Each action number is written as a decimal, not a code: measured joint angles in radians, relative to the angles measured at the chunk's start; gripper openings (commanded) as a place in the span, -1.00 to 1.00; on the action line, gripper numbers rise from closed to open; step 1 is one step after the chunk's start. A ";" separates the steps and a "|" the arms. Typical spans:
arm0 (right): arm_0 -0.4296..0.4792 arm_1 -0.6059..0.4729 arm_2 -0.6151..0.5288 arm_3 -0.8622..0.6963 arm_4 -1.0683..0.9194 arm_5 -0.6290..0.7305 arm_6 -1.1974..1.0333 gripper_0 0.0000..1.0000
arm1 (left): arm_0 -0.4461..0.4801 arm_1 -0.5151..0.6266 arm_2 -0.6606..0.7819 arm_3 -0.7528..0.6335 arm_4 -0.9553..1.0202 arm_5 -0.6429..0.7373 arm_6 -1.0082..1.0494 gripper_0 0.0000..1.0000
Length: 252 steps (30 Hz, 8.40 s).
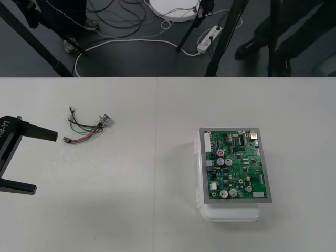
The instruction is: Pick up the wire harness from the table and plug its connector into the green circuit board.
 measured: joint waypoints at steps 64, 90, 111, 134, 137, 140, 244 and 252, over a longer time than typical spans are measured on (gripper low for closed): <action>0.000 0.000 0.000 0.000 0.000 0.000 0.000 1.00 | 0.000 0.000 0.000 0.000 0.000 0.000 0.000 1.00; 0.000 0.000 0.000 0.000 0.000 0.000 0.000 1.00 | 0.000 0.000 0.000 0.000 0.000 0.000 0.000 1.00; 0.000 0.000 0.000 0.000 0.000 0.000 0.000 1.00 | 0.002 -0.022 -0.017 0.030 -0.012 0.000 0.000 1.00; 0.015 0.003 0.044 0.009 -0.035 0.031 0.000 1.00 | -0.251 -0.027 -0.180 0.348 -0.220 -0.001 -0.082 1.00; 0.031 -0.043 0.089 0.025 -0.127 0.092 0.000 1.00 | -0.290 -0.027 -0.195 0.366 -0.272 -0.001 -0.178 1.00; 0.042 -0.092 0.137 0.046 -0.192 0.127 0.013 1.00 | -0.326 -0.027 -0.200 0.369 -0.336 -0.002 -0.279 1.00; -0.575 0.026 1.363 0.619 -0.859 0.022 0.959 1.00 | -0.871 0.215 -1.148 0.243 -0.465 0.842 -2.340 1.00; -0.575 0.026 1.363 0.620 -0.883 0.004 0.959 1.00 | -0.882 0.215 -1.176 0.273 -0.475 0.864 -2.340 1.00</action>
